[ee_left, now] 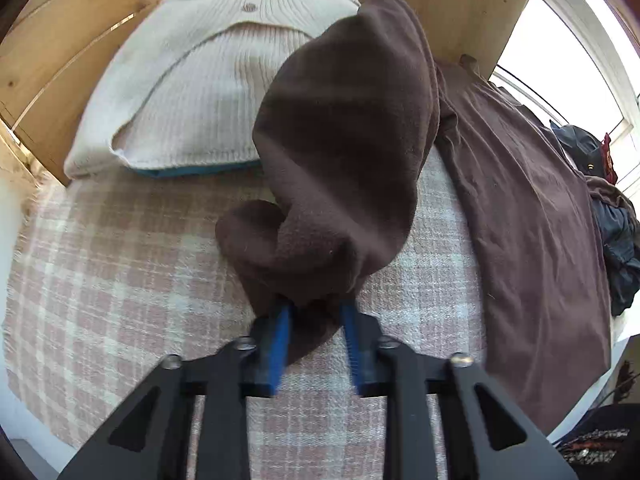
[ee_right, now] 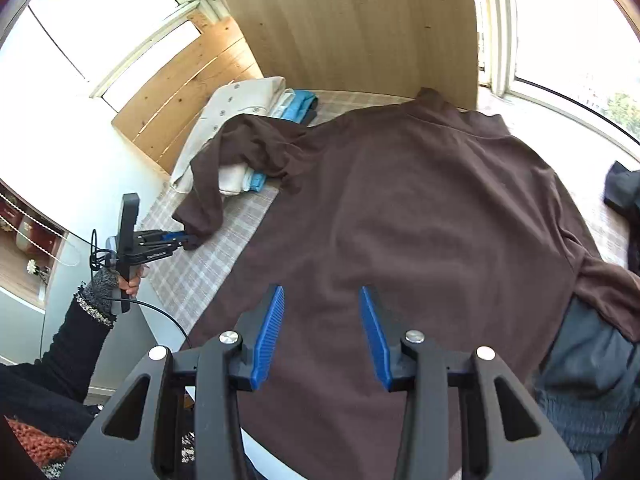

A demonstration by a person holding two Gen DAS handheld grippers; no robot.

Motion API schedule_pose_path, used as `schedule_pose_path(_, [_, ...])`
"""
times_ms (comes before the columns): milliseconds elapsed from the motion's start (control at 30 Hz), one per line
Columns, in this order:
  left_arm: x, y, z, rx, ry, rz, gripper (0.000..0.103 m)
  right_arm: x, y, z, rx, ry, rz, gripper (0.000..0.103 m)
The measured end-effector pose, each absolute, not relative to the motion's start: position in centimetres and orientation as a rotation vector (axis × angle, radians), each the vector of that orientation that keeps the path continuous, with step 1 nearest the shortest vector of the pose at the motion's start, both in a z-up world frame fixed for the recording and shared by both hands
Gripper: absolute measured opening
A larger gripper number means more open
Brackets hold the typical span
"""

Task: Fold clothes
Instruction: 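Grasp the fleece sleeve with the left tool and lift it over the body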

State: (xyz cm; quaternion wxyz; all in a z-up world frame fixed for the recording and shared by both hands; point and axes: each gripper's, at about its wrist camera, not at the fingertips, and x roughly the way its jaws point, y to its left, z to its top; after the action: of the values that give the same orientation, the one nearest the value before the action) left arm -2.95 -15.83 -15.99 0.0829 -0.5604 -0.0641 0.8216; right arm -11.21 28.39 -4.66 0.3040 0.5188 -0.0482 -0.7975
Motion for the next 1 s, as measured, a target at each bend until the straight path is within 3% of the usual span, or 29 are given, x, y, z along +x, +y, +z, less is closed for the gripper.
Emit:
schedule_pose_path(167, [0.1, -16.8, -10.9, -1.579, -0.321, 2.42, 0.006, -14.8, 20.2, -7.1, 1.311, -0.153, -1.902, 0.04])
schedule_pose_path(300, [2.2, -18.4, -7.3, -1.518, -0.351, 2.456, 0.006, -15.8, 11.3, -9.8, 1.283, -0.051, -1.84, 0.04])
schedule_pose_path(567, [2.6, -20.5, -6.5, -1.479, -0.417, 2.393, 0.006, -15.2, 0.8, -12.1, 1.272, -0.155, -1.737, 0.04])
schedule_pose_path(800, [1.9, -22.1, -6.4, -1.432, -0.433, 2.309, 0.006, -16.4, -1.0, -15.6, 1.375, -0.48, -1.652, 0.041])
schedule_pose_path(1000, [1.2, -24.1, -6.2, -1.385, -0.477, 2.244, 0.005, -14.1, 2.3, -16.1, 1.368, -0.641, -1.743, 0.041])
